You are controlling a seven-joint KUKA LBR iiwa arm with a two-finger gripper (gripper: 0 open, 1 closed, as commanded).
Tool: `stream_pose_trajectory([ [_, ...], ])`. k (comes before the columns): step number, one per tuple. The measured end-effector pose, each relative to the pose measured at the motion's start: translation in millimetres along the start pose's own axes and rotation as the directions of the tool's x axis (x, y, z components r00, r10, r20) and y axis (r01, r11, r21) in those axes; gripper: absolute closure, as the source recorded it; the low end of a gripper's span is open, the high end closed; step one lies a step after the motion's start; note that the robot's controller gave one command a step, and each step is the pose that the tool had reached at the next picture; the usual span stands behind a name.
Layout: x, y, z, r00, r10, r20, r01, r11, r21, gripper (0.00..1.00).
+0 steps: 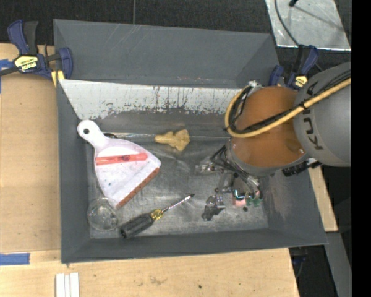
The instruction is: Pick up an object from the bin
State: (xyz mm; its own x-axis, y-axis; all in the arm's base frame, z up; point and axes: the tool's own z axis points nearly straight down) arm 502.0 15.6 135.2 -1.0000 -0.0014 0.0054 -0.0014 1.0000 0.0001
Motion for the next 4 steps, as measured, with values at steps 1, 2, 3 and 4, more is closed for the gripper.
stream_pose_trajectory([
  [1,-2.0,0,-4,1.000,0.000,0.008,0.000,1.000,0.000,0.00],
  [2,-3.7,51,41,0.976,-0.218,0.013,0.218,0.976,0.004,0.00],
  [3,6.3,73,43,0.958,-0.288,0.007,0.288,0.958,0.001,0.00],
  [4,5.5,103,37,0.840,-0.543,0.008,0.543,0.840,0.004,0.00],
])
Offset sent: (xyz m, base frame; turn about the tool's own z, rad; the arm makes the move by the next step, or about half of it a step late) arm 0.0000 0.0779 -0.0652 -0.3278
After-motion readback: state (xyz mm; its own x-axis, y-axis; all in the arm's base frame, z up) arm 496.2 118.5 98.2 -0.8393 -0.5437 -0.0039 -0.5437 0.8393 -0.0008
